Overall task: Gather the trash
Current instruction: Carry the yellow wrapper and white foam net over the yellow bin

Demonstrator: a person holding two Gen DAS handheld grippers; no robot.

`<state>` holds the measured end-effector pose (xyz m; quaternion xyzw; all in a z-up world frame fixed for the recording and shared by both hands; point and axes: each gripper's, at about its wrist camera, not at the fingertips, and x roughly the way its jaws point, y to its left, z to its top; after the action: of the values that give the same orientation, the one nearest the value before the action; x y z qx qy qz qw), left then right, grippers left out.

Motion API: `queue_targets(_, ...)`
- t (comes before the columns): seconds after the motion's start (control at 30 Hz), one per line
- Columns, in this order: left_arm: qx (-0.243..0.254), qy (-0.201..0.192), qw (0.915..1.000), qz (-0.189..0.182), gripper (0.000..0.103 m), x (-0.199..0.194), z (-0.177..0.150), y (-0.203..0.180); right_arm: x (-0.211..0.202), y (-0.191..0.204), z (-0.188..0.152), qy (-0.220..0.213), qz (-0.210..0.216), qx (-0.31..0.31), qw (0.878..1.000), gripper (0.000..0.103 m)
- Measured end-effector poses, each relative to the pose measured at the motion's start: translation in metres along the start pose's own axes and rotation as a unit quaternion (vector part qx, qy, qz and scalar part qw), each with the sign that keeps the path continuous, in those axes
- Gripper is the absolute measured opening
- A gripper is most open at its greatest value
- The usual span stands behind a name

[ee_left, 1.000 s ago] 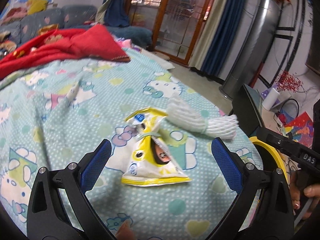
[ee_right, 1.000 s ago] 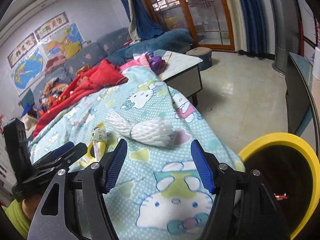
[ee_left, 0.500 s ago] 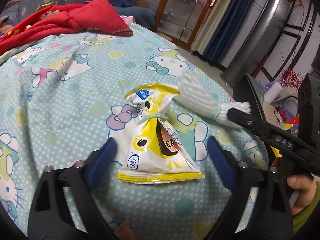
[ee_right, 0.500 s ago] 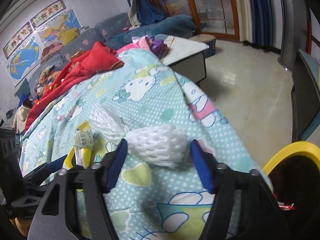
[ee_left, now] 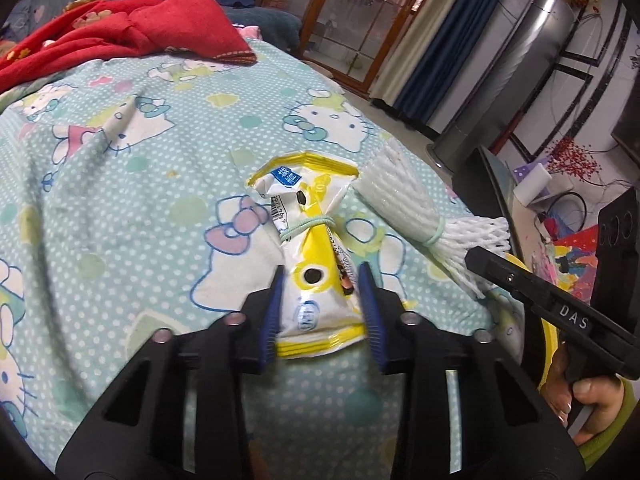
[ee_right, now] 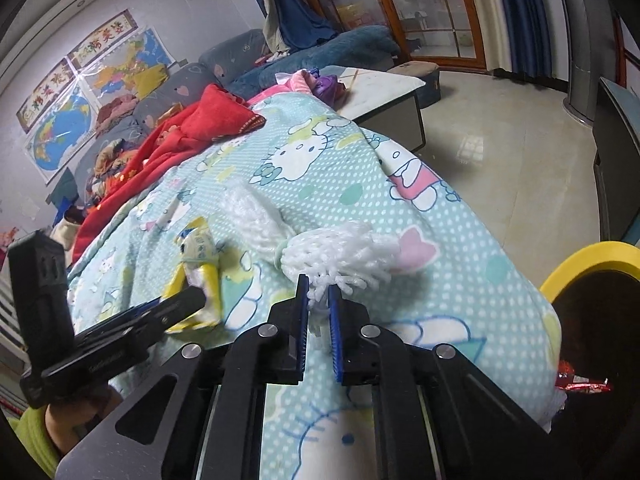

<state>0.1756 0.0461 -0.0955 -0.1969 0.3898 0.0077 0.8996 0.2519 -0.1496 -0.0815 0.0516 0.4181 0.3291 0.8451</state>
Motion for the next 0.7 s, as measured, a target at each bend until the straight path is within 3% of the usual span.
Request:
queue_targets(0.17, 0.016, -0.004, 0.9995, -0.027, 0.018, -0.005, -0.003, -0.009, -0.02, -0.002, -0.007, -0.013, -0.001, 0.002, 1.0, 0.01)
queue_targets(0.7, 0.074, -0.039, 0.9918, -0.096, 0.017, -0.033, -0.008, -0.067, -0.094, -0.033, -0.009, -0.086, -0.014, 0.05, 0.995, 0.01)
